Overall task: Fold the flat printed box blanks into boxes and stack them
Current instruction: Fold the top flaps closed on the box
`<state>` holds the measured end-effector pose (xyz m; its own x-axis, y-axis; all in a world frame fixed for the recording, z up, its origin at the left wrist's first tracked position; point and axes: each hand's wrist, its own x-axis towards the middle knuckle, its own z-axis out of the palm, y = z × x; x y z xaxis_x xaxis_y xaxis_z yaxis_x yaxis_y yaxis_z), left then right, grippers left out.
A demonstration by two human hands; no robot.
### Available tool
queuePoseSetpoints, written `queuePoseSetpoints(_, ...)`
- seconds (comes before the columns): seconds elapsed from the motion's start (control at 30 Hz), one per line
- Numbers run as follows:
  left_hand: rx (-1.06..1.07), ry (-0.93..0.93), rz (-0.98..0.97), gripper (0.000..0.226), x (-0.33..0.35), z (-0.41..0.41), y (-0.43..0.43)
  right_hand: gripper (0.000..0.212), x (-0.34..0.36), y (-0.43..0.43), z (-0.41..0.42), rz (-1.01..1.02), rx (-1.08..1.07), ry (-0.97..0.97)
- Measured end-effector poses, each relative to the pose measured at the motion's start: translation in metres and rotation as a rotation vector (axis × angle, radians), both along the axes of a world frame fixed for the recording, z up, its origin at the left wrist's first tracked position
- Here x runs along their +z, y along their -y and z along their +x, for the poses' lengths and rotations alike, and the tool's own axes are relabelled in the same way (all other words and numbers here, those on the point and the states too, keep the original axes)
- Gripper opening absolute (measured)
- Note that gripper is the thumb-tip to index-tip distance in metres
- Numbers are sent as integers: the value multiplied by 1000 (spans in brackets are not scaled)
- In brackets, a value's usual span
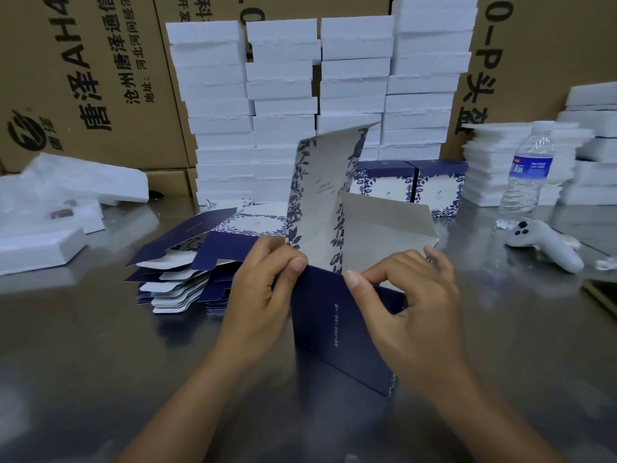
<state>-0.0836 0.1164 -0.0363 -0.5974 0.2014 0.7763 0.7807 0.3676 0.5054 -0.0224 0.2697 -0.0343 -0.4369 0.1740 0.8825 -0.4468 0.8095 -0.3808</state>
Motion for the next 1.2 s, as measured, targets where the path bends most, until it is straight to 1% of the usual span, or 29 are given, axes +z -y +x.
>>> queuePoseSetpoints(0.17, 0, -68, -3, 25, -1, -2, -1, 31, 0, -10, 2, 102, -39, -106)
queuePoseSetpoints(0.33, 25, -122, -25, 27, -1, -3, 3, 34, -2, -15, 4, 42, -10, -62)
queuePoseSetpoints(0.4, 71, -176, -63, 33, -3, -5, 7, 34, -3, -15, 5, 14, 0, -56)
queuePoseSetpoints(0.5, 148, -225, -78, 35, -5, -8, 13, 34, -3, -17, 6, 5, 14, -71)
queuePoseSetpoints(0.57, 162, -228, -84, 32, -5, -8, 12, 33, -3, -16, 6, 33, 23, -100)
queuePoseSetpoints(0.63, 142, -222, -86, 22, -5, -8, 12, 33, -3, -16, 6, 82, 38, -137)
queuePoseSetpoints(0.7, 121, -198, -76, 17, -5, -9, 13, 34, -2, -19, 7, 117, 84, -157)
queuePoseSetpoints(0.8, 112, -170, -53, 19, -5, -11, 14, 34, 1, -25, 7, 140, 94, -174)
queuePoseSetpoints(0.9, 120, -151, -22, 27, -6, -12, 13, 34, -1, -22, 6, 136, 92, -168)
queuePoseSetpoints(0.93, 128, -146, -4, 27, -6, -12, 12, 34, -1, -21, 6, 139, 97, -169)
queuePoseSetpoints(0.97, 132, -132, 21, 23, -5, -11, 11, 34, -2, -19, 6, 150, 103, -177)
queuePoseSetpoints(1.03, 100, -43, 115, 7, -4, -5, 7, 35, -3, -16, 7, 193, 109, -218)
queuePoseSetpoints(1.13, 23, 160, 238, 8, -2, 4, -1, 41, -5, -11, 8, 240, 143, -258)
queuePoseSetpoints(1.2, -48, 284, 280, 17, -1, 8, -5, 44, -5, -9, 9, 263, 180, -276)
